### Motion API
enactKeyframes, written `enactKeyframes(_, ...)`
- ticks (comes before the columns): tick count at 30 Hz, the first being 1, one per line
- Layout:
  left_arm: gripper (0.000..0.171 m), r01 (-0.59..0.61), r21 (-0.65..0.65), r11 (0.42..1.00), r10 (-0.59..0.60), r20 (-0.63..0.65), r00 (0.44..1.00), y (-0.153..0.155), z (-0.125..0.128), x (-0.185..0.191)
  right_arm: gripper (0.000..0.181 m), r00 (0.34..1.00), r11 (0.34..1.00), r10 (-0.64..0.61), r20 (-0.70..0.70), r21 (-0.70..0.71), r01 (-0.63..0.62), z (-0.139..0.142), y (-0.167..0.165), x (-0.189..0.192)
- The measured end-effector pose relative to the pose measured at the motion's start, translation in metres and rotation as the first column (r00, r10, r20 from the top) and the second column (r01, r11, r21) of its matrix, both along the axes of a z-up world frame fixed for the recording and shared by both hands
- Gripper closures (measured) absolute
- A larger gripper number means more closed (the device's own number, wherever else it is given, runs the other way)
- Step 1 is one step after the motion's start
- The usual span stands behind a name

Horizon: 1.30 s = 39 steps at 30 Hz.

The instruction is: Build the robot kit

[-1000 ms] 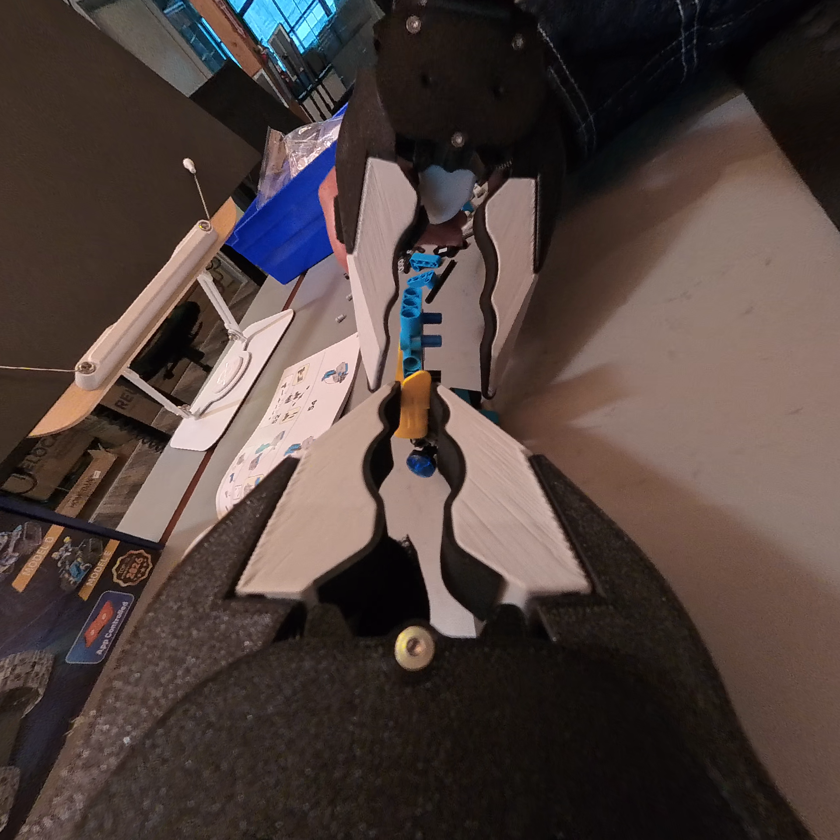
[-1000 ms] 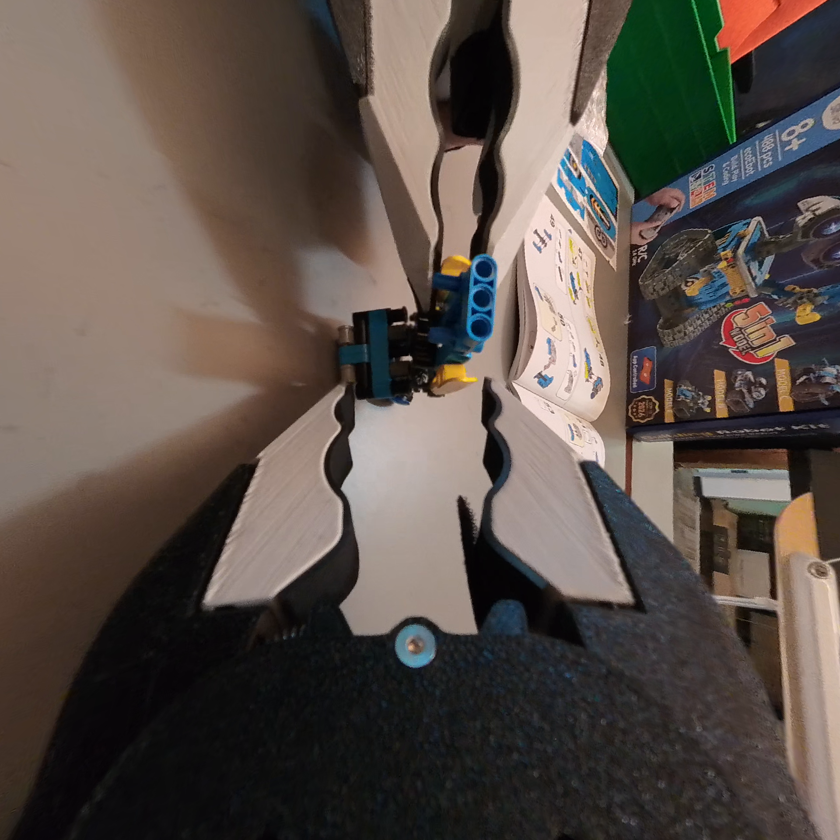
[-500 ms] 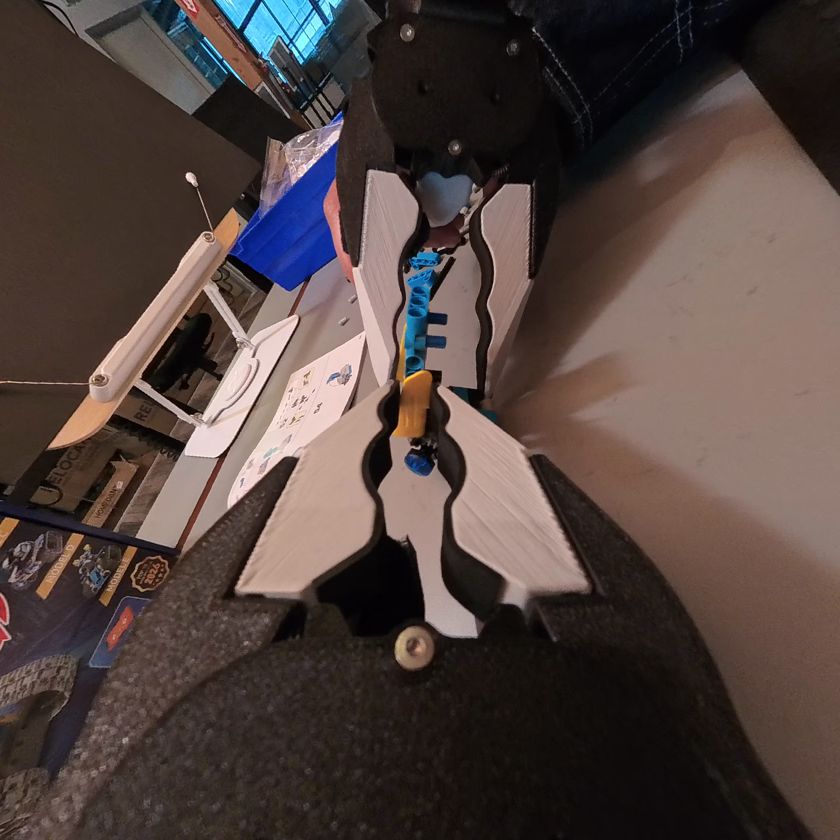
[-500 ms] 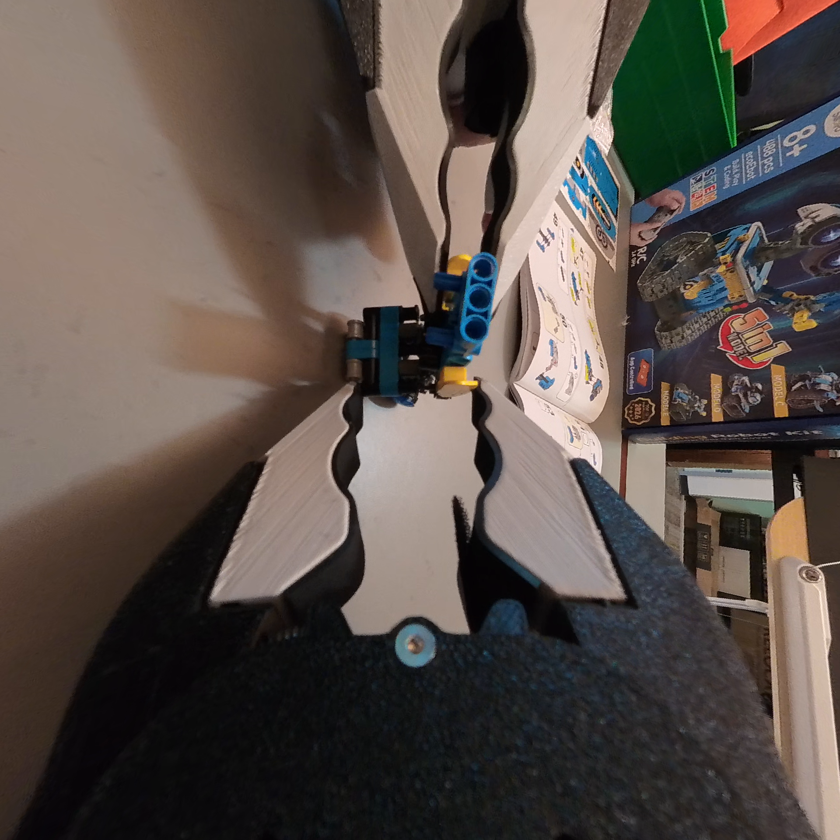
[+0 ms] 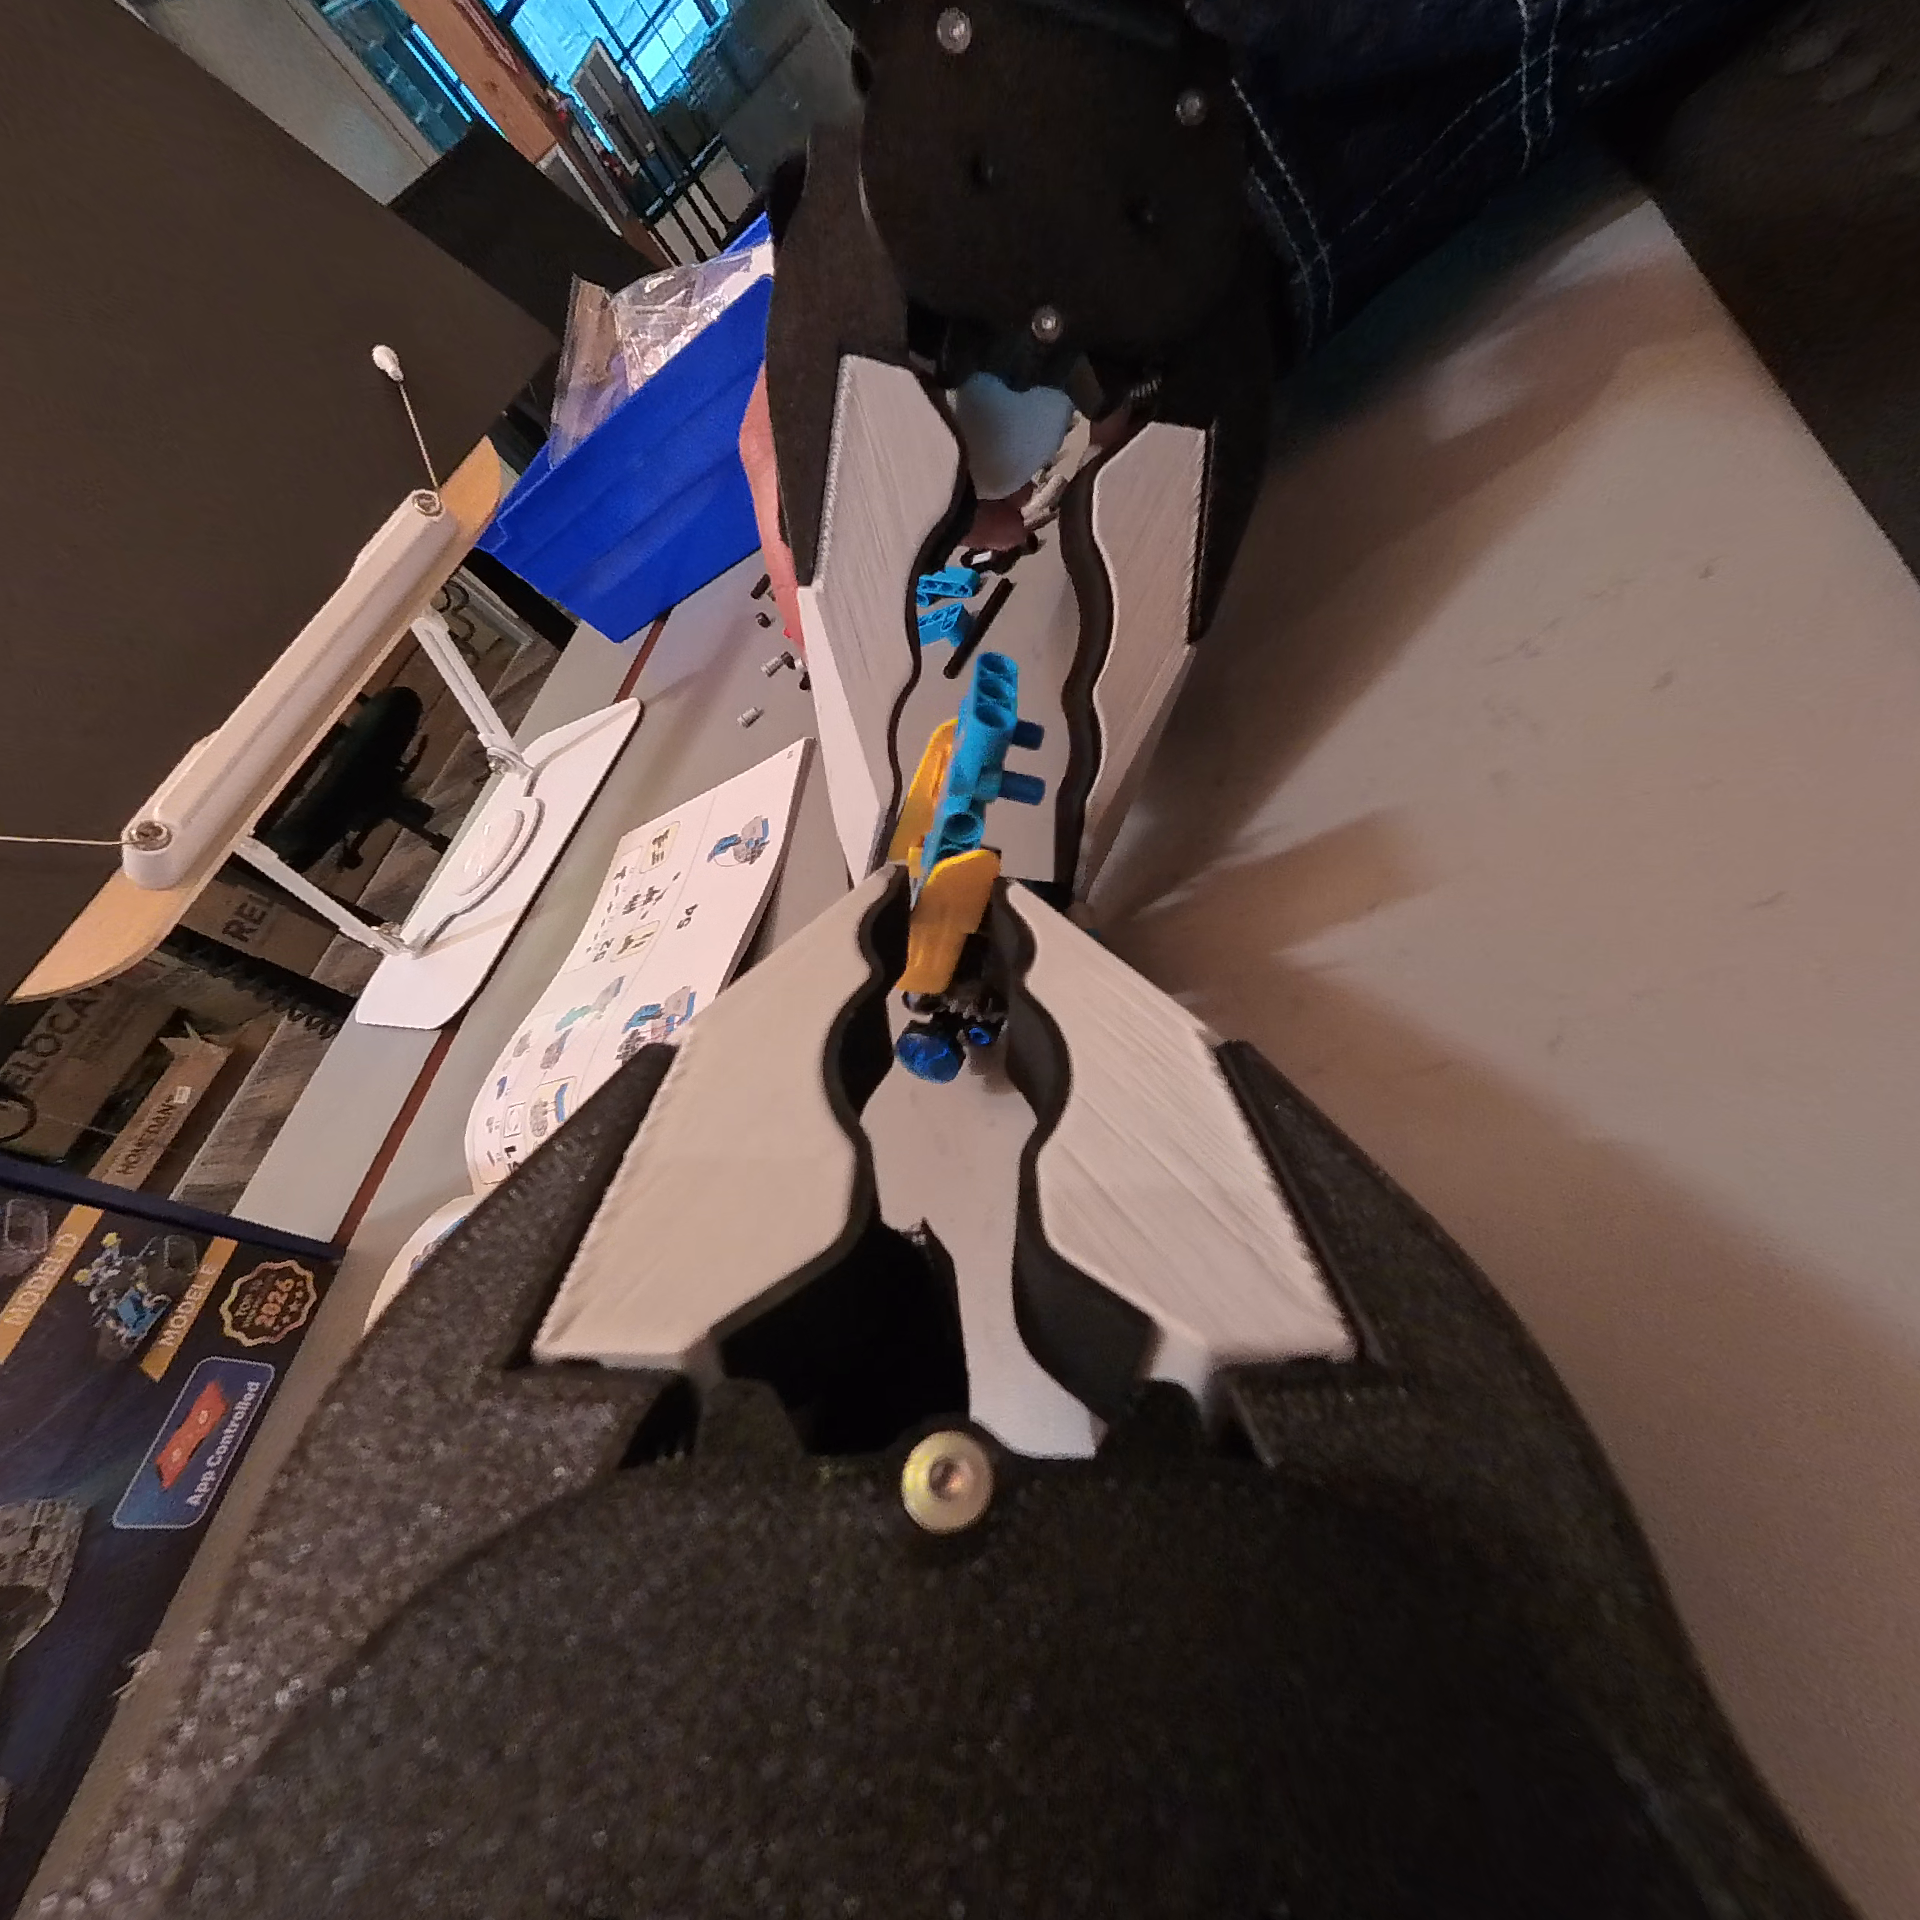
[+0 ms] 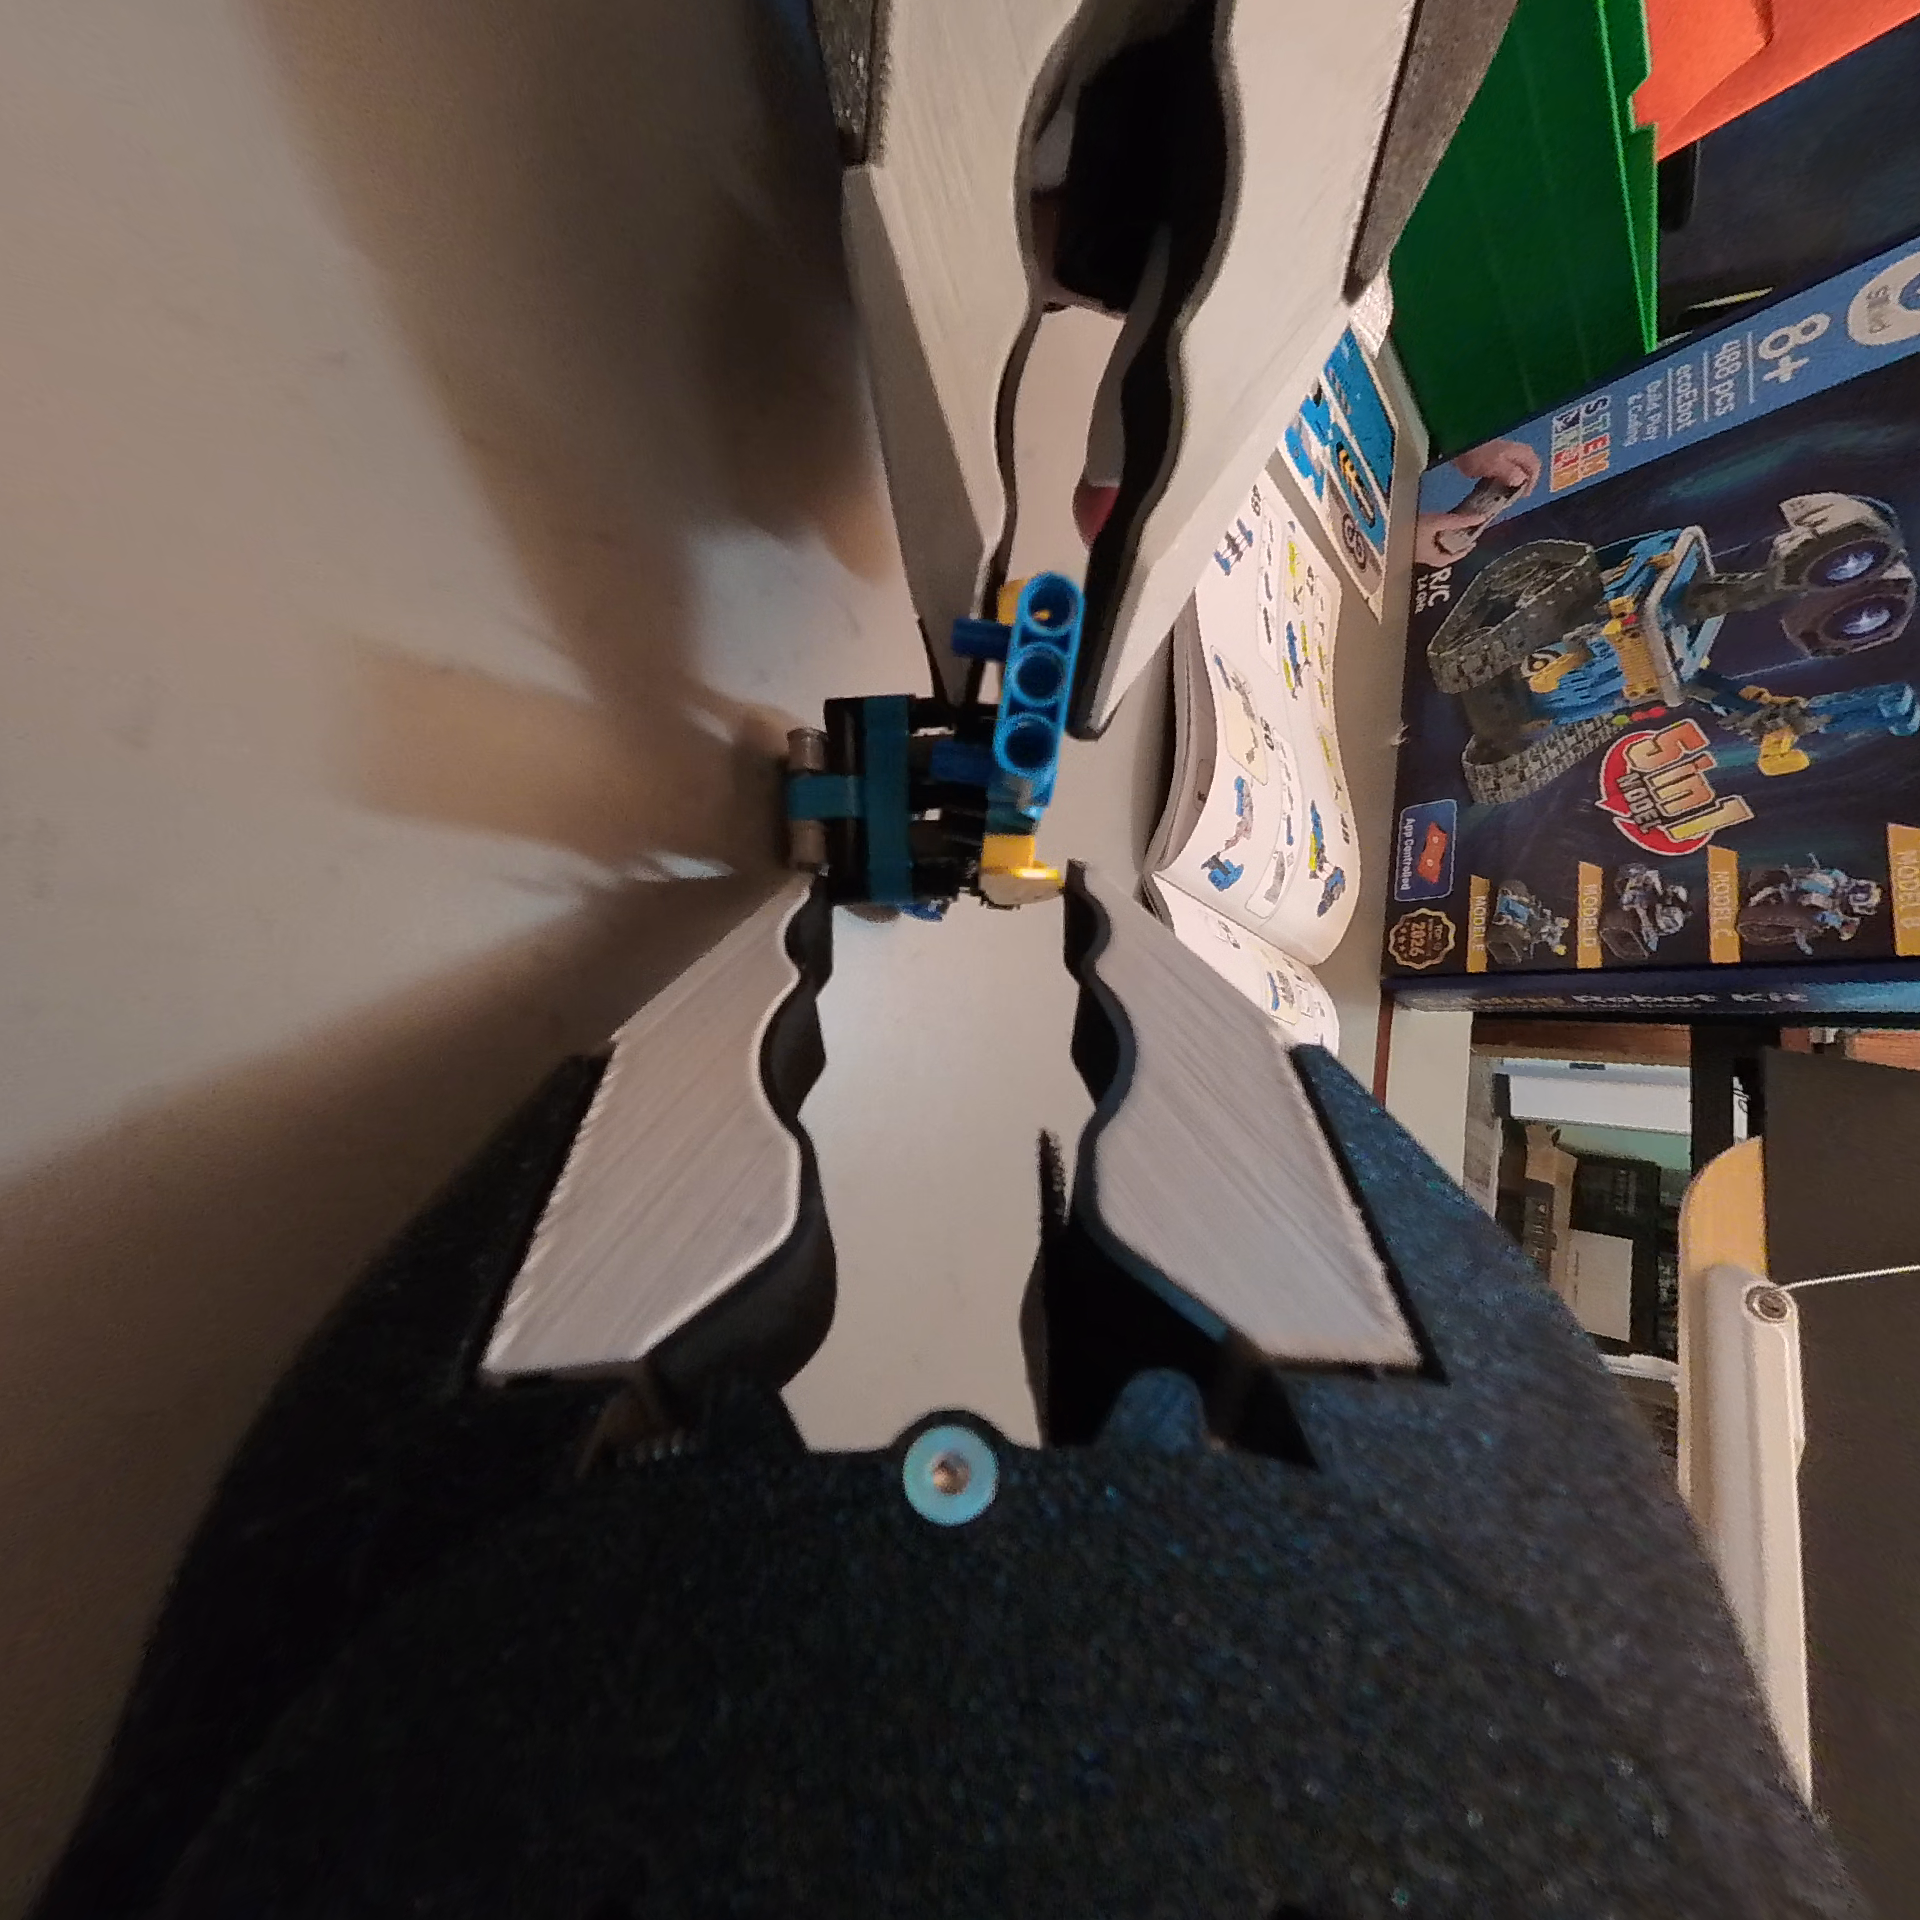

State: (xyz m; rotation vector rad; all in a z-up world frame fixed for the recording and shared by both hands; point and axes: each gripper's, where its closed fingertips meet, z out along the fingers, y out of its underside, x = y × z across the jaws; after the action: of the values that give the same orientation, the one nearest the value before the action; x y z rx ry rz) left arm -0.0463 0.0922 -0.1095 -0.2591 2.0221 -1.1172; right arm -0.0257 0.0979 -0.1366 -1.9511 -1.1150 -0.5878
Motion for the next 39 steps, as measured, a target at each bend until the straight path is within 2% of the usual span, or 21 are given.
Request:
enactKeyframes(5,0.157,-0.009,-0.032,0.999,0.007,-0.051,0.999,0.001,0.000,0.000,0.137,1.000,1.000,0.004,-0.019,-0.014,-0.004,0.000,0.000,0.000)
enactKeyframes(10,0.155,-0.046,-0.015,0.999,0.046,-0.018,0.999,0.002,0.000,0.001,0.137,0.999,1.000,-0.004,-0.039,-0.019,0.003,0.000,0.001,0.000)
enactKeyframes(11,0.153,-0.068,-0.010,0.998,0.068,-0.033,0.997,0.003,-0.001,0.001,0.137,0.999,1.000,-0.006,-0.047,-0.018,0.005,0.001,0.001,0.000)
enactKeyframes(15,0.115,-0.113,0.041,0.993,0.119,-0.166,0.979,0.010,-0.017,-0.002,0.137,0.997,1.000,-0.012,-0.072,-0.019,0.011,0.002,0.000,0.002)
enactKeyframes(18,0.109,-0.123,0.068,0.990,0.132,-0.159,0.978,0.013,-0.018,-0.002,0.137,0.996,1.000,-0.009,-0.086,-0.021,0.007,0.002,0.000,0.001)
enactKeyframes(24,0.106,-0.143,0.213,0.966,0.164,-0.088,0.982,0.014,-0.029,0.005,0.138,0.994,1.000,0.000,-0.113,-0.027,-0.003,0.003,0.001,-0.002)
enactKeyframes(29,0.115,-0.135,0.235,0.963,0.147,-0.031,0.989,0.010,-0.026,0.007,0.137,0.991,1.000,-0.002,-0.134,-0.029,-0.002,0.002,0.001,0.001)
enactKeyframes(34,0.115,-0.149,0.269,0.951,0.151,0.014,0.988,0.010,-0.026,0.009,0.137,0.989,1.000,-0.006,-0.150,-0.027,0.002,0.000,0.001,0.004)
enactKeyframes(39,0.116,-0.153,0.219,0.964,0.170,-0.060,0.984,0.012,-0.027,0.008,0.138,0.988,1.000,-0.004,-0.157,-0.018,0.001,0.001,0.002,0.004)
